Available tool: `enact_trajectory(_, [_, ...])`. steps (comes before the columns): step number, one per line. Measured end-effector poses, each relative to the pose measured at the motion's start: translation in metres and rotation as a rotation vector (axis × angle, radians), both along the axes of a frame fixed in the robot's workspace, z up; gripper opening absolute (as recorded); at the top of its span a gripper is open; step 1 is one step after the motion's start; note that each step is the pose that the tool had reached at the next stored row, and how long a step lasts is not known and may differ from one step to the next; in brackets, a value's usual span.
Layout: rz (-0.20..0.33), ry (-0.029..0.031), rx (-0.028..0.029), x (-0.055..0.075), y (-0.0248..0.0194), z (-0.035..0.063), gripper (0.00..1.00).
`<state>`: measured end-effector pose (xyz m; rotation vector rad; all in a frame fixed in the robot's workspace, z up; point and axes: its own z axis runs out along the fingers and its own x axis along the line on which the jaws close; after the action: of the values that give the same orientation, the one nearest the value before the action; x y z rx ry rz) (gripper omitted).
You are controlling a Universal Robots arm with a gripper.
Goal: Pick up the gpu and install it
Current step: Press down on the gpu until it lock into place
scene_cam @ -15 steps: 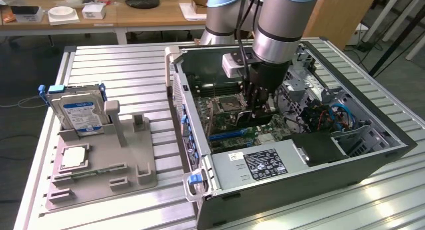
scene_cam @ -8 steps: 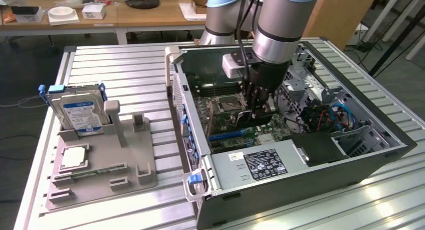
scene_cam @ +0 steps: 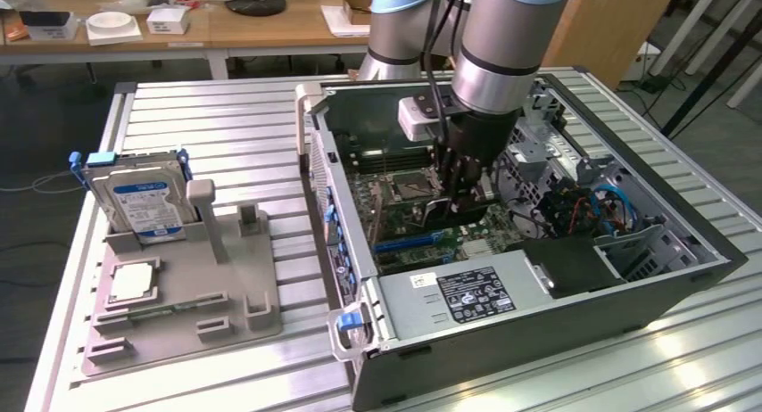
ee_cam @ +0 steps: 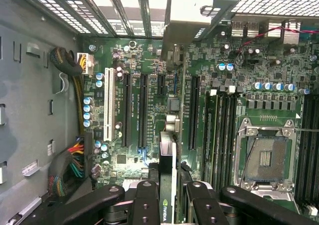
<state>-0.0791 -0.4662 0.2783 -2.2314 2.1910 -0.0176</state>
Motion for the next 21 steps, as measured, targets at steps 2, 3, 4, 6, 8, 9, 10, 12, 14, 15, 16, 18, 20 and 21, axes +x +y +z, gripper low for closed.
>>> enact_trajectory(2, [-0.001,-0.0001,0.0001,-0.0005,0.0,-0.0005,0.26])
enact_trajectory(3, [-0.003,0.0,0.0001,-0.0009,0.0001,-0.0008,0.26])
enact_trajectory(4, [-0.004,0.0,0.0001,-0.0011,0.0001,-0.0011,0.26])
enact_trajectory(6, [-0.005,0.0,0.0001,-0.0012,0.0,-0.0016,0.26])
enact_trajectory(8, [-0.006,0.0,0.0001,-0.0013,0.0001,-0.002,0.26])
enact_trajectory(9, [-0.006,0.0,0.0001,-0.0013,0.0001,-0.002,0.26])
enact_trajectory(10, [-0.006,-0.0001,0.0001,-0.0013,0.0001,-0.0021,0.26])
enact_trajectory(12, [-0.006,-0.0001,0.0003,-0.0013,0.0001,-0.0026,0.26])
enact_trajectory(14, [-0.006,-0.0001,0.0002,-0.0013,0.0001,-0.0033,0.26])
enact_trajectory(15, [-0.006,-0.0001,0.0001,-0.0013,0.0001,-0.0036,0.26])
enact_trajectory(16, [-0.006,-0.0001,0.0002,-0.0013,0.0001,-0.0041,0.26])
enact_trajectory(18, [-0.006,-0.0001,0.0001,-0.0013,0.0001,-0.0049,0.26])
enact_trajectory(20, [-0.006,0.0,0.0,-0.0013,0.0001,-0.0054,0.26])
enact_trajectory(21, [-0.006,0.0,-0.0001,-0.0013,0.0,-0.0054,0.26])
